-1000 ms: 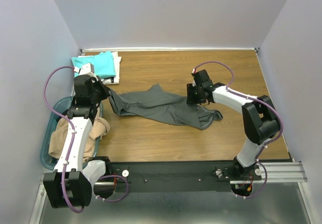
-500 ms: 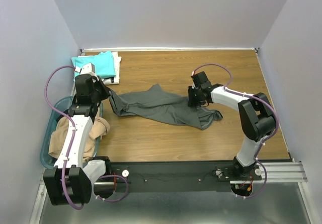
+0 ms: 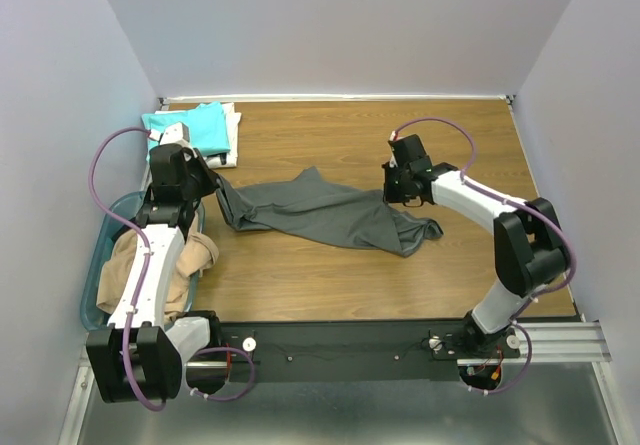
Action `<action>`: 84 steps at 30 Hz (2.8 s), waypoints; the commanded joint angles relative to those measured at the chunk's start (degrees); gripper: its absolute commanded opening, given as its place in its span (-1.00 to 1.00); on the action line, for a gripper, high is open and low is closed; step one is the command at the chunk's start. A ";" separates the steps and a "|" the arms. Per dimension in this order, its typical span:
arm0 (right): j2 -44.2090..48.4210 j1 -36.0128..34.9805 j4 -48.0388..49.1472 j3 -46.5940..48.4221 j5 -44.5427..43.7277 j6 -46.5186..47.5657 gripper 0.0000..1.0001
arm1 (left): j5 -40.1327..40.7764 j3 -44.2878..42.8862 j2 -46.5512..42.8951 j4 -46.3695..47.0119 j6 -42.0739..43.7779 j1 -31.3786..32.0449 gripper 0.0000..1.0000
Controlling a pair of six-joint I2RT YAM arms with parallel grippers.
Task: Fold and stack the t-shirts
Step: Flatten the tshirt out
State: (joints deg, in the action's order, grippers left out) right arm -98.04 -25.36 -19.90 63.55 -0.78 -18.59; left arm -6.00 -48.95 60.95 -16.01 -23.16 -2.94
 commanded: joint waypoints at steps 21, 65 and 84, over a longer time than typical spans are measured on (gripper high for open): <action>11.29 13.32 -13.06 38.57 -2.21 4.96 -0.99 | -6.30 -43.66 17.53 5.02 -2.15 -0.31 -1.00; 31.85 13.32 -7.26 32.60 -17.33 15.24 -0.99 | -13.25 -51.42 15.17 14.08 -5.76 2.76 -1.00; 42.76 13.24 -15.87 37.08 -19.44 14.90 -0.99 | -10.79 -58.00 0.57 1.69 -6.02 2.76 -1.00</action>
State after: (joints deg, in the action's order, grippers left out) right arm -55.90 -12.29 -32.29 97.76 -18.44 -3.40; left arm -18.20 -102.50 62.22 -10.55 -29.02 -0.34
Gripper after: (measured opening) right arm 0.006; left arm 0.007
